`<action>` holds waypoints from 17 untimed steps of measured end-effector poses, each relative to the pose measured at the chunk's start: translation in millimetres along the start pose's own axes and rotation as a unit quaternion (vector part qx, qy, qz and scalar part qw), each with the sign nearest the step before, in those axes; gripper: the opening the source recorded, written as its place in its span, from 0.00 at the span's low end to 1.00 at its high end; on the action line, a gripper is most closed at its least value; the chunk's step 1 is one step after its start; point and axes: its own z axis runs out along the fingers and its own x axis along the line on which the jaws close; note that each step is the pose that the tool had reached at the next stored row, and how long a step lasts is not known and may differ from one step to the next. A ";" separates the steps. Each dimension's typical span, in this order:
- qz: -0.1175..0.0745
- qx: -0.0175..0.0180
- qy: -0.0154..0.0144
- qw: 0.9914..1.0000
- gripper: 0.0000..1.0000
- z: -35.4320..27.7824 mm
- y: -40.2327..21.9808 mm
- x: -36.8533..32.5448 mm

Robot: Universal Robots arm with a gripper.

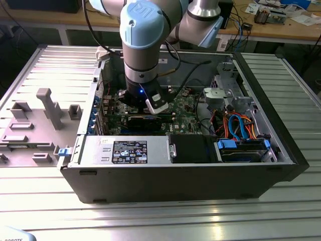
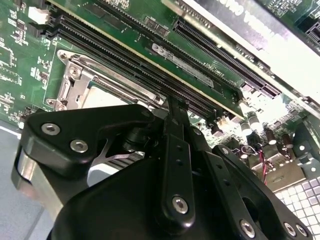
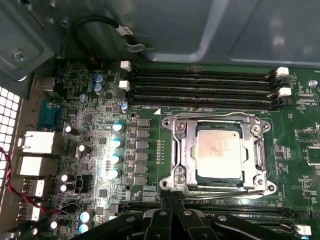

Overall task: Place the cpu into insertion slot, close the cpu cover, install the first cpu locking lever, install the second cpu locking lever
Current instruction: 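Install the second cpu locking lever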

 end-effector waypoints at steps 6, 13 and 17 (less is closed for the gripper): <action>0.001 0.000 0.000 1.000 0.11 1.9 -0.5 1.1; 0.001 -0.001 0.000 1.000 0.11 4.5 0.3 2.0; 0.001 -0.002 0.000 1.000 0.11 5.7 2.0 2.2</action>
